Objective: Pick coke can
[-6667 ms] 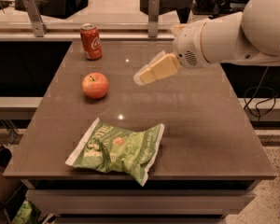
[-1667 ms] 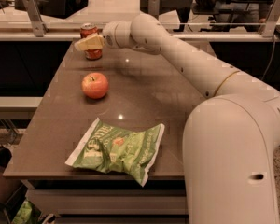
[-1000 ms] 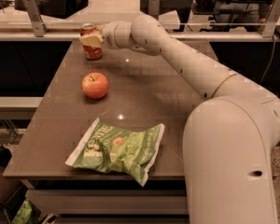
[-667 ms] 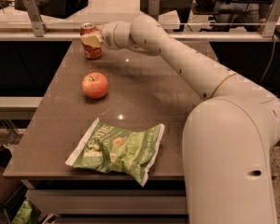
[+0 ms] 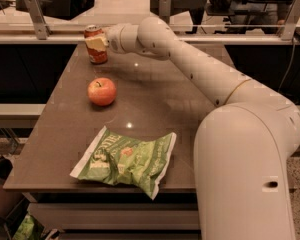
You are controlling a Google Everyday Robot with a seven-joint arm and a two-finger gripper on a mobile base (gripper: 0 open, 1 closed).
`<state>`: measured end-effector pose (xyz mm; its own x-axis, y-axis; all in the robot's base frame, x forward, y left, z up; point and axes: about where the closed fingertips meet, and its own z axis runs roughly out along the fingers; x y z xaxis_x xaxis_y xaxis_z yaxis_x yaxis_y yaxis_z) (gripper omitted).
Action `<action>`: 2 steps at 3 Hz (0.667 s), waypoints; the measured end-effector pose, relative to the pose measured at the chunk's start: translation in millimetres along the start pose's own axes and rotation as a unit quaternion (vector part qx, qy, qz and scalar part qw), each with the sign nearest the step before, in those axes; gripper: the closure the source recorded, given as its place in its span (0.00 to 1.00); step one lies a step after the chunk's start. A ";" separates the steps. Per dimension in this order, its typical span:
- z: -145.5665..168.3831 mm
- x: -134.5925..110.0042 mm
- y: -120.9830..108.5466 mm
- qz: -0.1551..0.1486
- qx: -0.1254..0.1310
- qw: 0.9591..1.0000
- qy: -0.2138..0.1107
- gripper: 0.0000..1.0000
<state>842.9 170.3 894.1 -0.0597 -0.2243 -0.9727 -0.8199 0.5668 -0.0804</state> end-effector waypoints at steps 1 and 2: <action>0.1 0.0 0.1 0.000 0.000 1.000 0.000 1.00; -0.8 -3.3 1.2 0.002 -0.010 1.000 -0.006 1.00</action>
Offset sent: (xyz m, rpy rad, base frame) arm -0.0022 -0.0050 0.0123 0.0365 -0.0019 0.0484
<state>841.6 171.1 897.4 -0.0561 -0.2130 -0.9755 -0.8313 0.5511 -0.0725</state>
